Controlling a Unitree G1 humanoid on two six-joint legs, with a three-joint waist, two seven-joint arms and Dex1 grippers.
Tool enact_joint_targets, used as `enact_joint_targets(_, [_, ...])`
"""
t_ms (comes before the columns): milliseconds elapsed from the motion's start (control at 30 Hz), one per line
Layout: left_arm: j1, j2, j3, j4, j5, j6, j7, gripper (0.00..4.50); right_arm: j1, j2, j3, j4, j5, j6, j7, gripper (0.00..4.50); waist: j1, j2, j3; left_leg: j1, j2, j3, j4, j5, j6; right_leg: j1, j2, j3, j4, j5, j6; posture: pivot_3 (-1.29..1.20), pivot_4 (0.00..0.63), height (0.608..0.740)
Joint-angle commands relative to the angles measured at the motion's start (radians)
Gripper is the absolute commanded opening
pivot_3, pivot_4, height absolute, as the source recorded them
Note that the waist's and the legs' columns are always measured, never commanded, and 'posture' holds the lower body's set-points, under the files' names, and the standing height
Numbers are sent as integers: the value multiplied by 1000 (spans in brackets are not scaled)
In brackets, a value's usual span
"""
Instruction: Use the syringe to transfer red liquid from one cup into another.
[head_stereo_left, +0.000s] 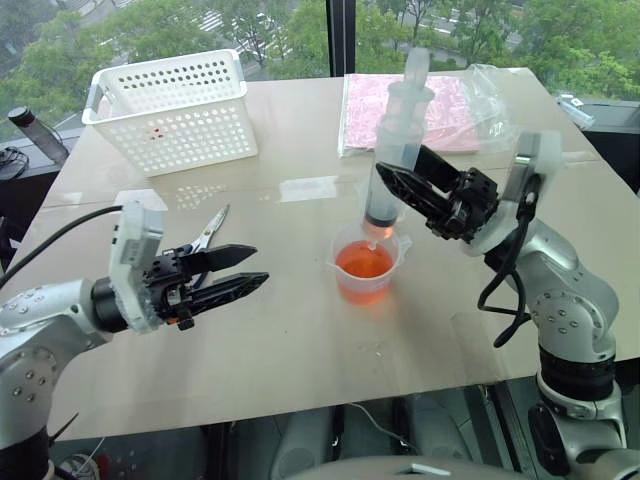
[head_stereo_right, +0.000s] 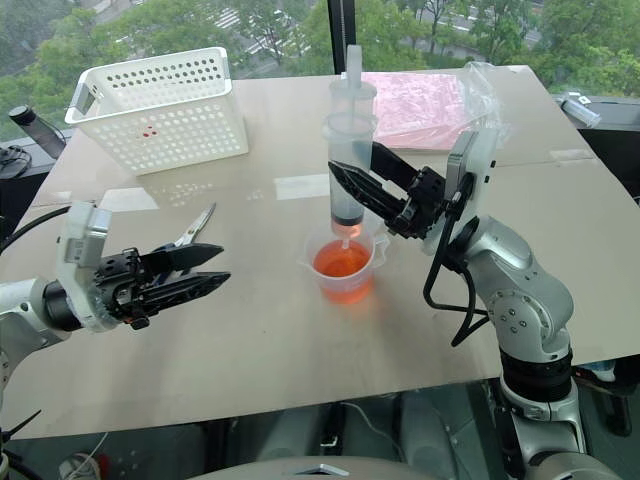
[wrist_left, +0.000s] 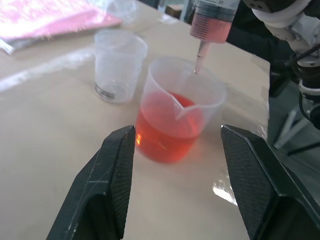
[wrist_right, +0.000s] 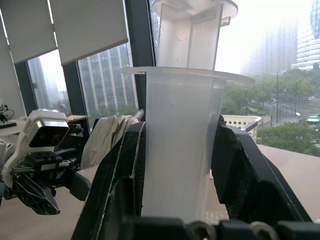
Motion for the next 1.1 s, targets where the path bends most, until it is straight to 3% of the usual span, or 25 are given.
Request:
enact_joint_targets(33, [-27,-9,8,-34,-24,-36,61,2715,-102,-7,-57,35,30,0,-44,1443,-4,0,0,0,0,0,0,0,0,0,0,0,0,0,0,0,150,740])
enact_joint_targets(300, [-139,-41,-66,-30,-86,-31,201,2715,-316,-8,-40,405,-197,-179,12,1443,-7,0,0,0,0,1,-1,0,0,0,1,0,0,0,0,0,150,740])
enact_joint_targets(567, [-222,-18,-105,2,-95,-36,243,2715,-338,73,22,713,-389,-407,109,1443,-11,0,0,-1,0,2,-1,0,-1,-1,3,1,0,0,0,0,150,740])
enact_joint_targets(833, [-328,-36,-204,66,-41,-62,268,2715,-316,142,20,825,-440,-510,145,1443,-10,0,0,-1,0,2,-1,1,-1,-1,6,1,-1,0,0,0,150,740])
enact_joint_targets(1100, [-610,-139,-387,300,123,-124,306,2715,-252,160,41,810,-471,-536,189,1443,-7,0,0,-1,0,1,-1,1,-2,-1,7,0,0,0,0,0,150,740])
